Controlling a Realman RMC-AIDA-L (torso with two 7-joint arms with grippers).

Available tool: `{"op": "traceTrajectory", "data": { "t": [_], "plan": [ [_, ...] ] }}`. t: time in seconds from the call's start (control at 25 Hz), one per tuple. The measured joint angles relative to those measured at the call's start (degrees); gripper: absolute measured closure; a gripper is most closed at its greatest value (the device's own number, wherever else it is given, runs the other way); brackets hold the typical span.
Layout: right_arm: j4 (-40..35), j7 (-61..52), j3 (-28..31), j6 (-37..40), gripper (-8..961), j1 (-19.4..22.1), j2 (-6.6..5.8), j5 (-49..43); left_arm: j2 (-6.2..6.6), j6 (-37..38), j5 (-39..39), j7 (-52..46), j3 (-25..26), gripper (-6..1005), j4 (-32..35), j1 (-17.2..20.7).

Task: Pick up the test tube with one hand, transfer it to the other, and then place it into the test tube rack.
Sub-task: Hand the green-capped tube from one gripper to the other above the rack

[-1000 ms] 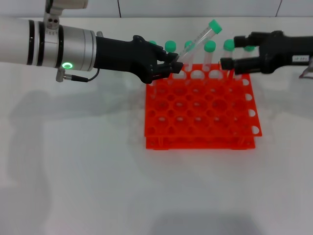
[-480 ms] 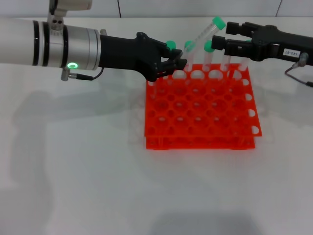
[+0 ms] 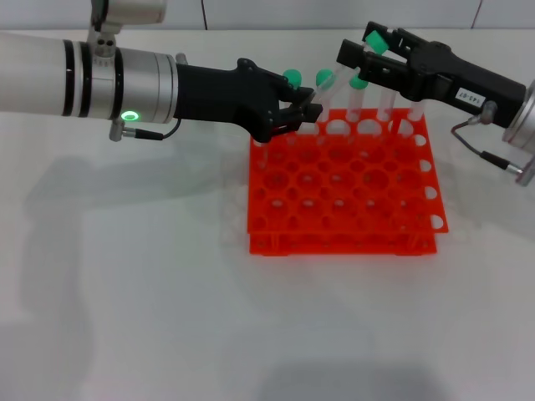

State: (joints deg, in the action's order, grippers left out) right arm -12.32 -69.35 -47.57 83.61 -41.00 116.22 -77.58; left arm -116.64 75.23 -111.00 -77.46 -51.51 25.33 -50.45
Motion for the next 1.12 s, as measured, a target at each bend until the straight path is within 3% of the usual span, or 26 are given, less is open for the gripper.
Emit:
{"op": "traceTrajectory", "data": {
  "t": [0.28,1.12],
  "plan": [
    [6.49,7.22,0.39,2.16,84,-0.35,-0.01,6.13,-0.08,-0.36,0.09,0.03,0.01,753,0.11,0.18],
    [7.57,6.86,0.11,-0.55,84,-0.58,-0.03,6.56,-0.01,0.09,0.27,0.47,0.08,740,1.19,0.62]
  ]
}}
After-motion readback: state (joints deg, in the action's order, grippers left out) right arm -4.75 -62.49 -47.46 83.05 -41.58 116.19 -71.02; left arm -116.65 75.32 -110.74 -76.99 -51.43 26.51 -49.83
